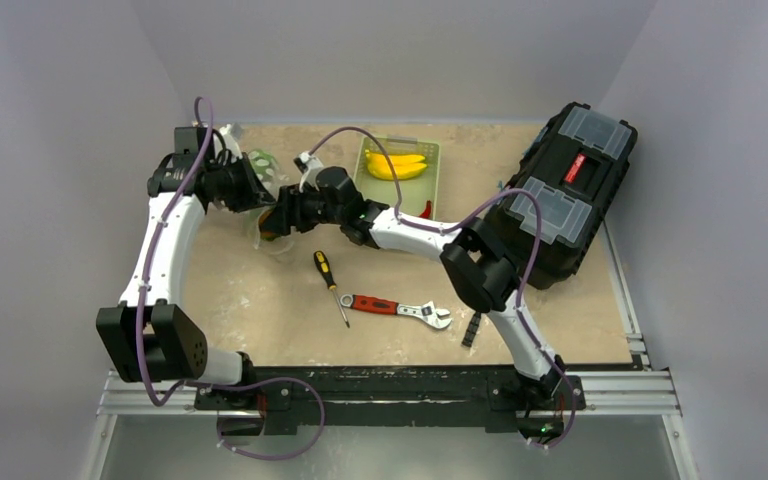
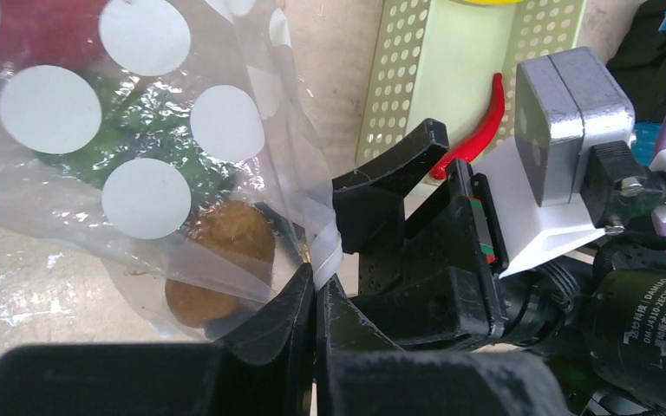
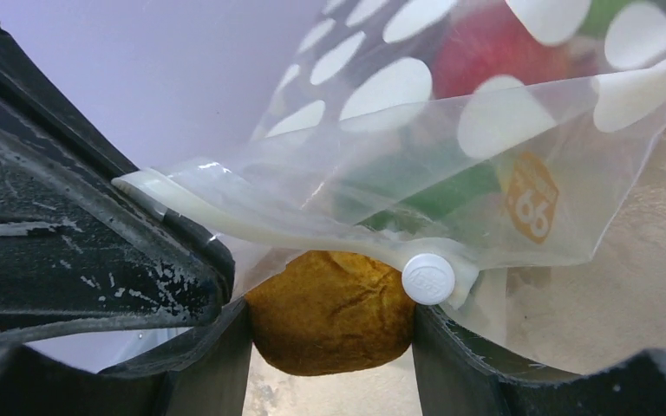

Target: Place the food in the zip-top bag and seal the zipper

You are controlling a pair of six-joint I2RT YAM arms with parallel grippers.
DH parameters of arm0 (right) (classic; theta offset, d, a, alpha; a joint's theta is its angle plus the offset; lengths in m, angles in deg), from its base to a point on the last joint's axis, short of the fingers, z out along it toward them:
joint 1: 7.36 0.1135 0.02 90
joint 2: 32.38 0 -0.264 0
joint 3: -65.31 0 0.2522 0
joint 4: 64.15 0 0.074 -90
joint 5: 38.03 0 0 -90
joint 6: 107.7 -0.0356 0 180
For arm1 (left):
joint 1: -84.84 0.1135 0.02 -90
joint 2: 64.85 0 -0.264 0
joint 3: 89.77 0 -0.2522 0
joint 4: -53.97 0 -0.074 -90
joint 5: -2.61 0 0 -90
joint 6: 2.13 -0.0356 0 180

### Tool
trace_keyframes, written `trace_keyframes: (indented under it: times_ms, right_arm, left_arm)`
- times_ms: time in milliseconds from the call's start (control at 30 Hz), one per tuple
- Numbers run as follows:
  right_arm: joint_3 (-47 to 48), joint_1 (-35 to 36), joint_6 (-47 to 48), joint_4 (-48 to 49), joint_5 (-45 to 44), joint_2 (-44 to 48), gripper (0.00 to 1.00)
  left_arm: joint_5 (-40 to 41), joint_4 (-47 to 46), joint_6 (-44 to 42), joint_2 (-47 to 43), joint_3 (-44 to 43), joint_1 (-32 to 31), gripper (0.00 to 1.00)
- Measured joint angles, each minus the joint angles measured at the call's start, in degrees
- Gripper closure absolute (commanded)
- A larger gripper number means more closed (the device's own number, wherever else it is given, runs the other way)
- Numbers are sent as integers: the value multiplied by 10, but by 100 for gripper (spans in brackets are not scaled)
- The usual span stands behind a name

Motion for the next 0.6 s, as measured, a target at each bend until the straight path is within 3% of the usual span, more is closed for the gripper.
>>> trace_keyframes:
  times_ms: [400,600]
  right_arm:
    - [-60,0,11,-30,-46,95,94]
    - [-77,4,45,-72,-60,137,88]
  left_arm:
    - [-2,1,7,-30,1,0,100]
    - [-51,-4,86,-72,39,0,100]
